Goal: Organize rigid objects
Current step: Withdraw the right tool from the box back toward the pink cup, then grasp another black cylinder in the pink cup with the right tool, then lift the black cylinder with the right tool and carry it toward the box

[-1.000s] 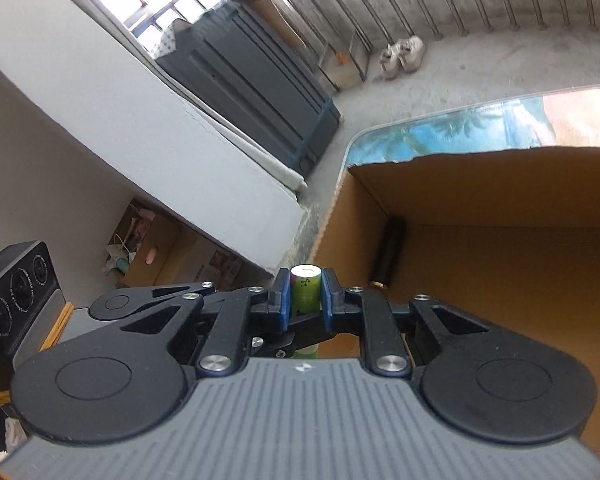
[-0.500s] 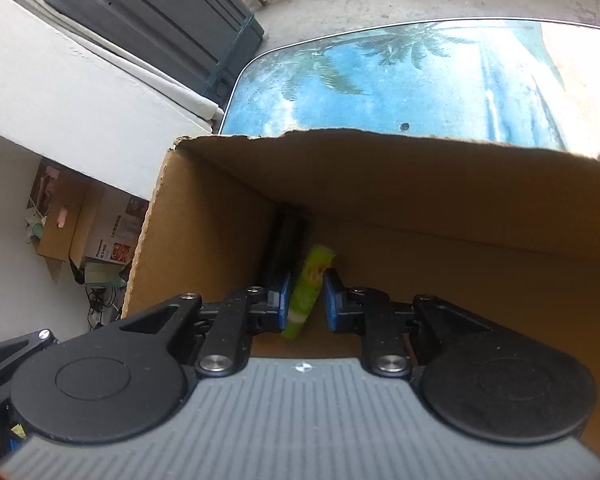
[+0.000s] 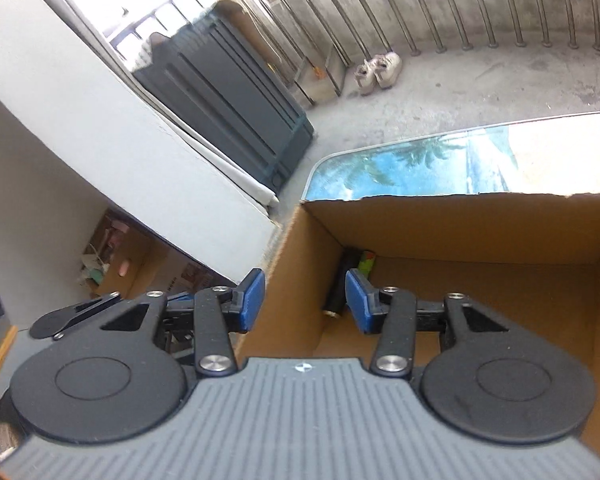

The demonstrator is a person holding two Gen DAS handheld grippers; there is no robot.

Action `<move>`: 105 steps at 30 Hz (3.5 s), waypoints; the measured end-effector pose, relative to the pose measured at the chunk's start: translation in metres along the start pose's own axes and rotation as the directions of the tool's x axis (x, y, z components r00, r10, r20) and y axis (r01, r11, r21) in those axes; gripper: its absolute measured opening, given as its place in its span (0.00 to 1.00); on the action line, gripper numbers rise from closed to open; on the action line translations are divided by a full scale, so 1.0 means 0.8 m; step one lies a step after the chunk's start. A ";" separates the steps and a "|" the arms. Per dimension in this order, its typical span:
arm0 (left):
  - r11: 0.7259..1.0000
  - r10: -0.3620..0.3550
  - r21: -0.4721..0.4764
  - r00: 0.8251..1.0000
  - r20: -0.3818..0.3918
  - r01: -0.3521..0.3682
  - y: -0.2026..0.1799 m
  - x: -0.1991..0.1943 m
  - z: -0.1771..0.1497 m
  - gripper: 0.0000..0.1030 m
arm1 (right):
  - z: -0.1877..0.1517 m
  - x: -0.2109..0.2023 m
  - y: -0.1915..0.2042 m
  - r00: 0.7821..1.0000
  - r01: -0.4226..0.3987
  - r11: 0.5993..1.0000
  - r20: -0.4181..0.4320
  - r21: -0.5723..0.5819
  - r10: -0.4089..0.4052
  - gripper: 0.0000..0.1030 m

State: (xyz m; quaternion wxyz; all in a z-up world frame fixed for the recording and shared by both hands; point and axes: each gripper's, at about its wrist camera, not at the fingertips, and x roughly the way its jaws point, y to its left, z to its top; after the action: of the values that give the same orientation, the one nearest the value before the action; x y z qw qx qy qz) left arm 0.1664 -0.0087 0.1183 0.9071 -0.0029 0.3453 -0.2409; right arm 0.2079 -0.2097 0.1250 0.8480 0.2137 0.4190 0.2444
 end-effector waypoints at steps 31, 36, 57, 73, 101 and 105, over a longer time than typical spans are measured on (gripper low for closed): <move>0.943 -0.266 0.108 0.905 -0.332 0.316 -0.101 0.009 -0.235 0.55 | -0.317 -0.021 -0.062 0.997 -0.058 0.939 -0.024 0.340 0.070 0.29; 0.937 -0.265 0.120 0.889 -0.373 0.329 -0.111 0.020 -0.243 0.50 | -0.321 -0.007 -0.066 0.996 -0.046 0.935 -0.061 0.353 0.072 0.28; 0.952 -0.244 0.074 0.881 -0.406 0.297 -0.098 0.042 -0.241 0.54 | -0.321 0.024 -0.066 0.978 0.032 0.937 -0.203 0.347 0.042 0.26; 0.961 -0.231 0.058 0.903 -0.363 0.269 -0.088 0.036 -0.240 0.44 | -0.323 0.028 -0.076 0.974 -0.014 0.901 -0.197 0.434 0.111 0.17; 0.969 -0.102 0.217 0.992 -0.077 0.117 -0.103 -0.023 -0.063 0.36 | -0.100 -0.014 -0.007 0.994 -0.105 0.984 -0.016 0.144 0.108 0.15; 0.980 -0.090 0.160 0.984 -0.150 0.115 -0.086 0.025 -0.016 0.36 | -0.040 0.029 -0.037 0.990 -0.086 0.978 -0.091 0.193 0.105 0.15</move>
State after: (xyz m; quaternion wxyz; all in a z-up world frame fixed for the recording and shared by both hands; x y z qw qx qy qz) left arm 0.1418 -0.0762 0.1077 0.8635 0.0729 0.3870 -0.3152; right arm 0.2010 -0.2140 0.0760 0.7889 0.3002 0.4718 0.2548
